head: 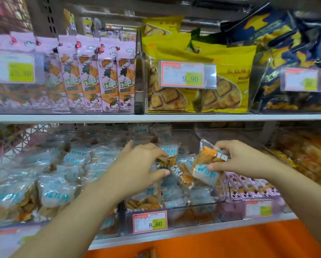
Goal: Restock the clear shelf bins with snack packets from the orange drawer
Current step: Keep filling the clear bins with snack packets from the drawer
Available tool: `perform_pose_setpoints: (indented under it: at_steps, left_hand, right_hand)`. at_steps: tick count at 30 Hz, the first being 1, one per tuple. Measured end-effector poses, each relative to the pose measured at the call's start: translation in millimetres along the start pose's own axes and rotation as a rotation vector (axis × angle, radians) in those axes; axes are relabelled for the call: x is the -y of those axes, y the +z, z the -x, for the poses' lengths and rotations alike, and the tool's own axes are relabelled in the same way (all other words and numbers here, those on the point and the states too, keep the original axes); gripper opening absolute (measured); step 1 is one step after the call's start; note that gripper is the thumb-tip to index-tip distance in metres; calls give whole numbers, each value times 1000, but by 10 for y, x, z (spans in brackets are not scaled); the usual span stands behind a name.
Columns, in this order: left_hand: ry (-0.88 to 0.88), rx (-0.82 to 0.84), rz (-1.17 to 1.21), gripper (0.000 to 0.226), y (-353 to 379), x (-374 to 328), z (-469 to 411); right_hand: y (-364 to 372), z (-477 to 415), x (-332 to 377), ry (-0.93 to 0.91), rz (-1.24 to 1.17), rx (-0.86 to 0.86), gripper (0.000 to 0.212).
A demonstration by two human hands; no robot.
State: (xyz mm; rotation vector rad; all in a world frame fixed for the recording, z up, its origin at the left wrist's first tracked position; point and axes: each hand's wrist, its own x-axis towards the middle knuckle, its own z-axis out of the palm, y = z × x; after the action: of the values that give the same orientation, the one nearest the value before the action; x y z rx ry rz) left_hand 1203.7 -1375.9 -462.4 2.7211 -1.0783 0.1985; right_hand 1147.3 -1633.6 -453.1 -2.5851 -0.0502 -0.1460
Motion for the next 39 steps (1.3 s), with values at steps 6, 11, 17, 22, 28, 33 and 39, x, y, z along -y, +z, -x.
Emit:
perform_pose_setpoints:
  at_steps: [6, 11, 17, 22, 28, 33, 39]
  left_hand:
    - [83, -140, 270, 73, 65, -515, -92]
    - [94, -251, 390, 32, -2, -900, -353]
    - [-292, -336, 1074, 11, 131, -990, -596]
    - [-426, -112, 1054, 39, 291, -1013, -637]
    - [-382, 252, 53, 52, 535, -869, -757]
    - [-463, 322, 32, 78, 570, -808, -847]
    - [-420, 243, 158, 27, 505, -843, -817]
  right_hand:
    - [-36, 192, -8, -41, -210, -89, 27]
    - [-115, 288, 50, -118, -321, -181, 37]
    - [-2, 402, -39, 212, -1267, -183, 31]
    - [106, 428, -236, 320, -1438, -318, 7]
    - [31, 383, -495, 314, -1155, -420, 4]
    - [70, 318, -612, 315, -1024, -300, 11]
    - [51, 340, -594, 286, -914, -139, 12]
